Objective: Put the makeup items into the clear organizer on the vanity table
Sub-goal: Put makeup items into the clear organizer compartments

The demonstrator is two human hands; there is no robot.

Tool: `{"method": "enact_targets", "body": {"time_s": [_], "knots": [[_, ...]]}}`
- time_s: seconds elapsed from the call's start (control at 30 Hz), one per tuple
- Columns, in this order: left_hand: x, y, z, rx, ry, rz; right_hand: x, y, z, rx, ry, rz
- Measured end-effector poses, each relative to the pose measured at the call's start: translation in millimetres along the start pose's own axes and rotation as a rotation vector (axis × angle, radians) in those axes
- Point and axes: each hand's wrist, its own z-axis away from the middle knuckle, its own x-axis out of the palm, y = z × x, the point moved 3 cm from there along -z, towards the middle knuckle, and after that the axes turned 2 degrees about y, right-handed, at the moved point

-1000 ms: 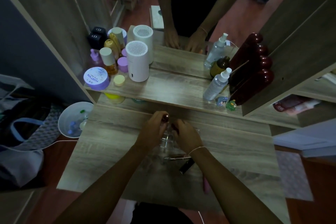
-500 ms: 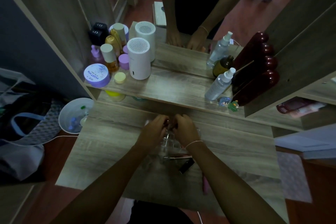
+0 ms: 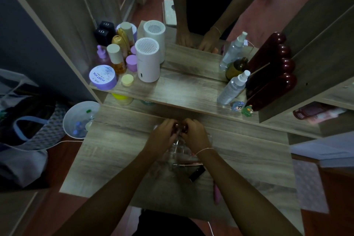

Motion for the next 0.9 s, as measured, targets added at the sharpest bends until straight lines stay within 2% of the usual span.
{"method": "enact_targets", "body": {"time_s": [0.3, 0.43, 0.57, 0.67, 0.8, 0.9], "knots": [[-1.8, -2.4, 1.6, -0.01, -0.006, 0.038, -3.7, 0.0, 3.8, -0.034, 0.012, 0.022], [-5.7, -3.2, 5.5, 0.01, 0.046, 0.058, -16.8, 1.1, 9.6, -0.069, 0.026, 0.032], [-17.5, -3.5, 13.6, 0.092, 0.18, 0.022, -38.4, 9.5, 21.0, -0.085, 0.072, 0.053], [-23.0, 3.6, 20.9, 0.155, 0.224, -0.028, -53.7, 22.2, 34.3, -0.059, 0.15, 0.043], [-16.1, 24.3, 31.9, 0.29, 0.199, -0.073, -66.3, 44.6, 58.5, 0.017, 0.26, -0.012], [3.6, 39.9, 42.2, 0.406, 0.099, -0.11, -68.1, 62.8, 77.6, 0.082, 0.297, -0.01]]}}
